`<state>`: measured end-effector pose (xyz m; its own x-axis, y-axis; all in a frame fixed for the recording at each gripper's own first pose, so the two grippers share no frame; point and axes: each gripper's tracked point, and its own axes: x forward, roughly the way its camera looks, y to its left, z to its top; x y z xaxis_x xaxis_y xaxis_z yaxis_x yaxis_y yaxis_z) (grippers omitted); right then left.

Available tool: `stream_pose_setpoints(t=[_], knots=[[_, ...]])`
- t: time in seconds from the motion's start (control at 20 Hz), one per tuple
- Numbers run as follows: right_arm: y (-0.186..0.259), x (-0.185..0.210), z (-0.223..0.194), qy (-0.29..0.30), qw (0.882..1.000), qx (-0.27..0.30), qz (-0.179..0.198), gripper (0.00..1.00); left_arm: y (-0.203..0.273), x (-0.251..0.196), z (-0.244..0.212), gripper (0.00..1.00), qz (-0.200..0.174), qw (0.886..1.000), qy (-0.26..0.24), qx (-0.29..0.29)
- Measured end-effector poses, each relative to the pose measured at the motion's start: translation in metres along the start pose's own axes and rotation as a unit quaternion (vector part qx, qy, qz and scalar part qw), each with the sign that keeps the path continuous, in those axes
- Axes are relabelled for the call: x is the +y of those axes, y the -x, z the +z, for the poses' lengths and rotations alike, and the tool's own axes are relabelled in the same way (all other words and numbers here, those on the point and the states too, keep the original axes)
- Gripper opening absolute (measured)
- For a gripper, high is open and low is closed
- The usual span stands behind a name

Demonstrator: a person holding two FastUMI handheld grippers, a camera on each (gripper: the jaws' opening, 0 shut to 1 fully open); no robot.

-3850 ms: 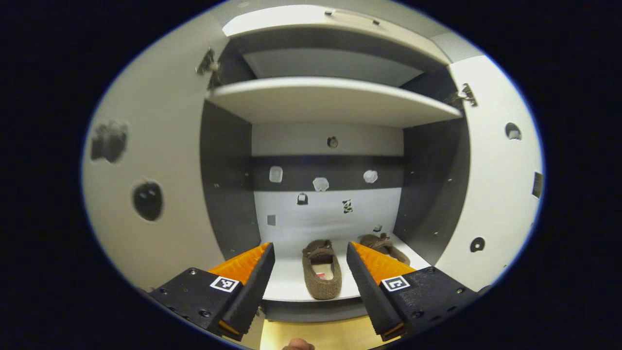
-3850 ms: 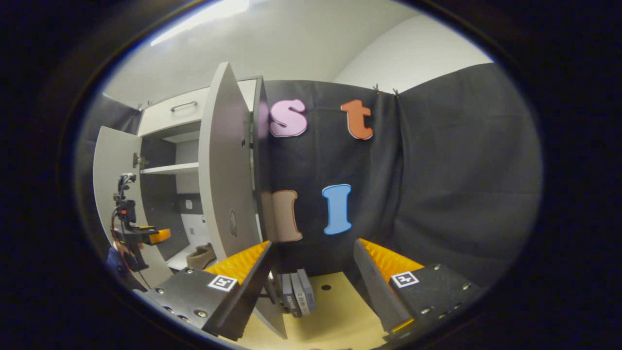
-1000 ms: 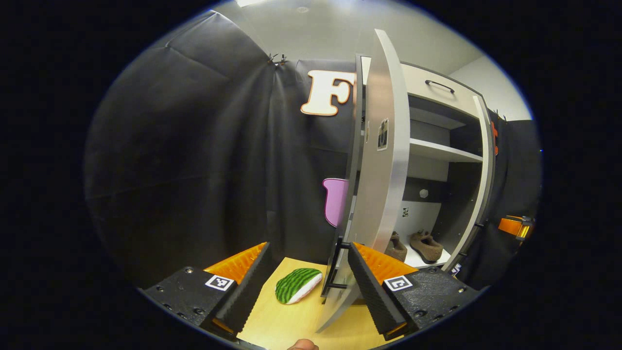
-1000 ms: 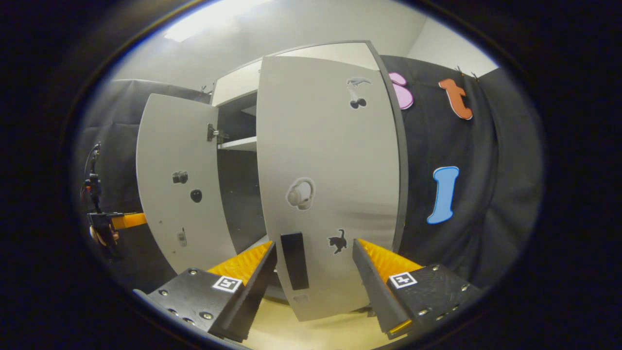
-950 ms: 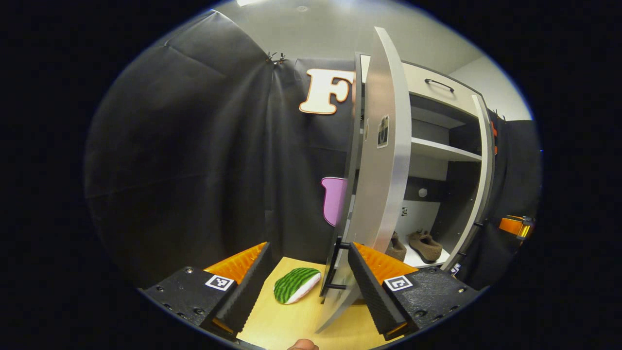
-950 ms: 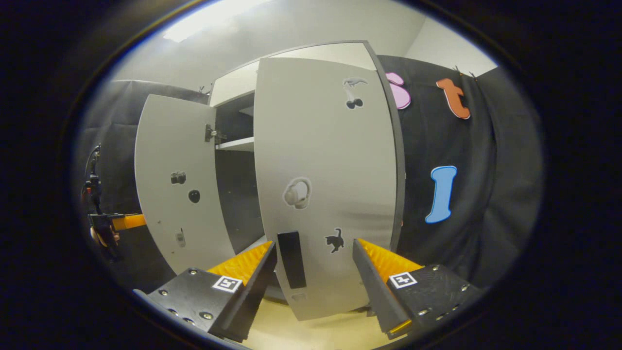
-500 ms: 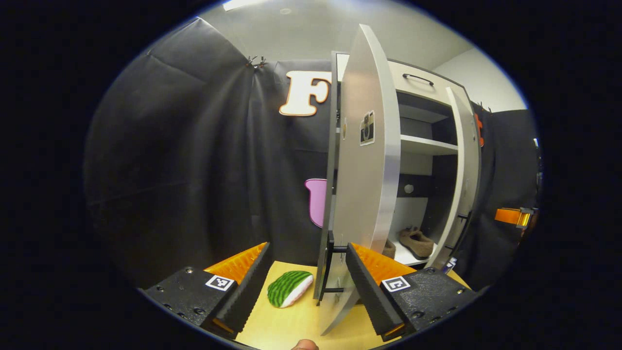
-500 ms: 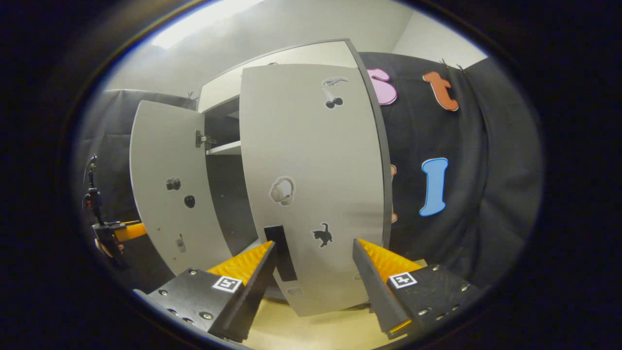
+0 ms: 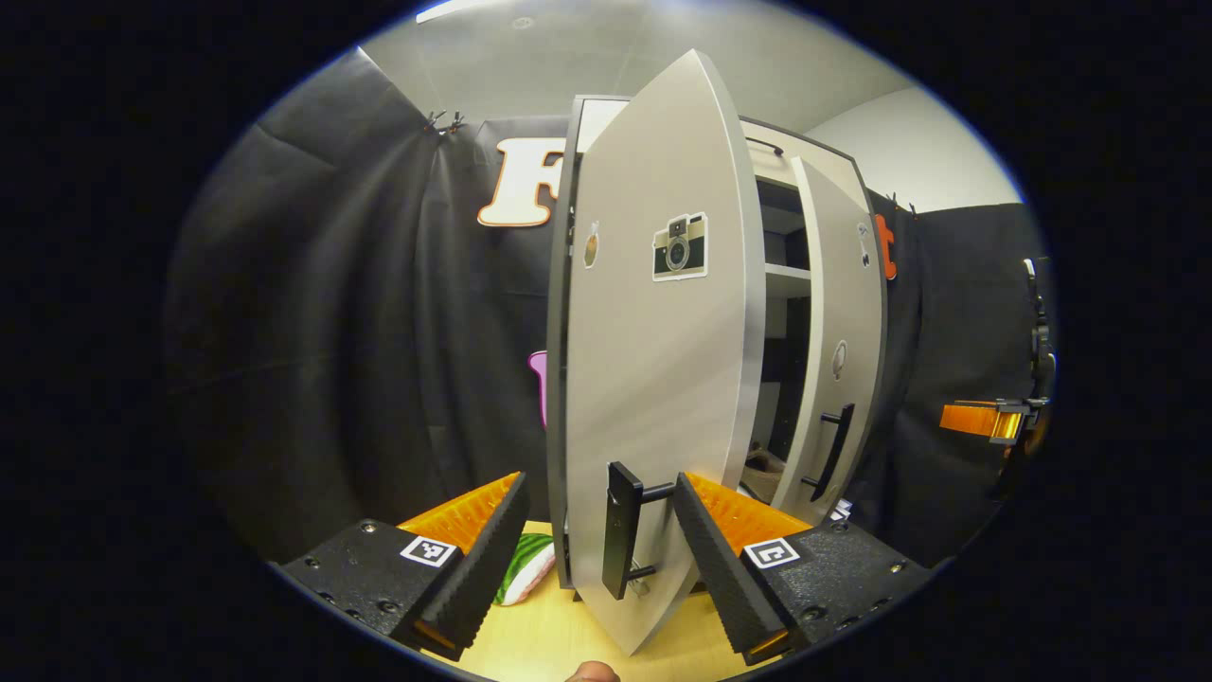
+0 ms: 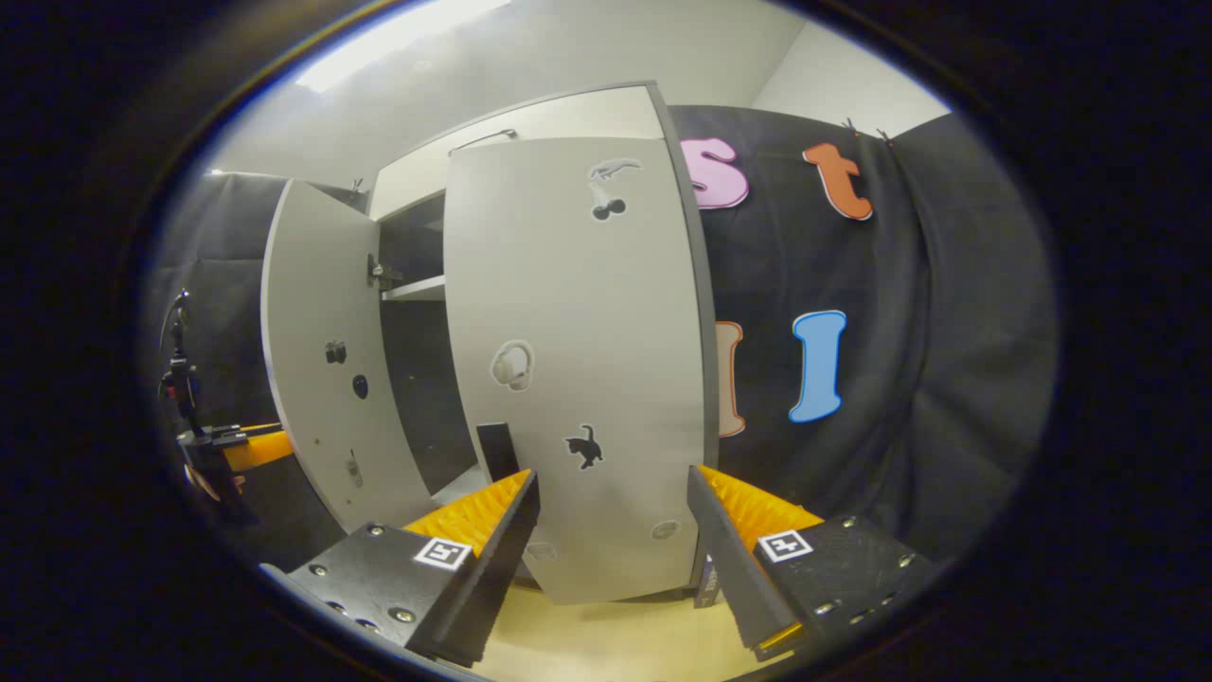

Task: Grab one shoe with the right hand and put it into the shoe cabinet, grab the other shoe with the left hand and put it into the shoe cabinet; then close the right door with the right hand and the left door with the left hand.

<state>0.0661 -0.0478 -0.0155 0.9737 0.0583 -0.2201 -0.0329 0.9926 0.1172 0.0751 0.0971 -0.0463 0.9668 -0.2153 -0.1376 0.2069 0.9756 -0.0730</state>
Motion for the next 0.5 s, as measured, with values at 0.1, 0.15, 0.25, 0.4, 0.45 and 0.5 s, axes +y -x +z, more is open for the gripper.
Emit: stream_pose_setpoints(t=[0.1, 0.15, 0.25, 0.4, 0.45, 0.5], knots=[[0.004, -0.011, 0.000, -0.002, 1.000, 0.000, -0.009, 0.95, -0.008, -0.006, 0.000, 0.98, -0.004, 1.000, -0.004, 0.001], [0.006, -0.017, 0.000, -0.003, 1.000, 0.000, -0.014, 0.95, -0.010, -0.008, -0.001, 1.00, -0.005, 1.000, -0.006, 0.003], [0.011, -0.028, -0.001, -0.006, 1.000, 0.000, -0.023, 0.94, -0.015, -0.011, -0.004, 0.90, -0.004, 1.000, -0.007, 0.007], [0.015, -0.042, 0.000, -0.015, 0.999, -0.001, -0.033, 0.94, -0.021, -0.019, -0.005, 0.90, -0.013, 1.000, 0.005, 0.008], [0.016, -0.045, 0.000, -0.020, 0.999, -0.001, -0.034, 0.94, -0.023, -0.024, -0.006, 0.95, -0.018, 1.000, 0.009, 0.010], [0.017, -0.047, 0.000, -0.024, 0.999, -0.002, -0.034, 0.94, -0.026, -0.031, -0.007, 0.90, -0.028, 0.999, 0.011, 0.012]])
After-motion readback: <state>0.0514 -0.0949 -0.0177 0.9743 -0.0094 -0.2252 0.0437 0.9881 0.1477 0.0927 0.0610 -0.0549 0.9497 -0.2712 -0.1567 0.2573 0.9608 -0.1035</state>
